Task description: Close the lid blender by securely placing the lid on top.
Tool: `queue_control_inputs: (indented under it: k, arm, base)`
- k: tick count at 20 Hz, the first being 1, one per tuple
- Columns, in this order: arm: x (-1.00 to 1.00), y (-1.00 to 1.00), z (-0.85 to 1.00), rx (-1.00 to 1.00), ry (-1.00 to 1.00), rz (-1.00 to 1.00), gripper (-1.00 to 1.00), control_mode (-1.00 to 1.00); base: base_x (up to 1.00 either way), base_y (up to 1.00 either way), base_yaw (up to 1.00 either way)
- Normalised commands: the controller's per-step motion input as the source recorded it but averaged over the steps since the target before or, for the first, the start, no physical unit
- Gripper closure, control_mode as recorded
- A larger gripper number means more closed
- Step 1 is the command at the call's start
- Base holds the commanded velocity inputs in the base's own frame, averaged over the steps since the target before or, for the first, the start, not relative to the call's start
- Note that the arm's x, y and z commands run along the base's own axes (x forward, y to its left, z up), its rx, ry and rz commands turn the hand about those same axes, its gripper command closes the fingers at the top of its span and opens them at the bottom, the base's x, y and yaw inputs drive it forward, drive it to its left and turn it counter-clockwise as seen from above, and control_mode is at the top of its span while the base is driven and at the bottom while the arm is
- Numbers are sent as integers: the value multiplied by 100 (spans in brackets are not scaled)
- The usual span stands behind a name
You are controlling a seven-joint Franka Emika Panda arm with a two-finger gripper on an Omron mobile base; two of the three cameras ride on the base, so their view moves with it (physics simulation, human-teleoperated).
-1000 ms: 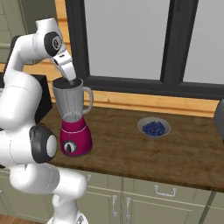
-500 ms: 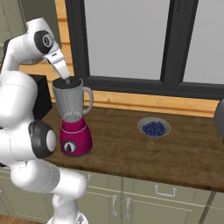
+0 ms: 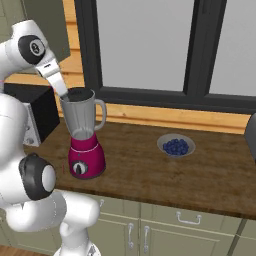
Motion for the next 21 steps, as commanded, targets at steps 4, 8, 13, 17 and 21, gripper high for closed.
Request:
queue_control_inputs:
  k: [4,8,13,17,21]
  arm:
    - [-84,0,0,0,-10,0,-100,-100]
    - [-76,-3,-1,0,-12,0,-100,-100]
    - [-40,-18,-4,1,-6,3,-100,-100]
    - [0,-14,0,3,0,0,-100,-100]
    - [0,-24,-7,3,-1,0,-100,-100]
  base:
    - [0,0,0]
    - [0,0,0]
    - [0,0,0]
    - [0,0,0]
    - [0,0,0]
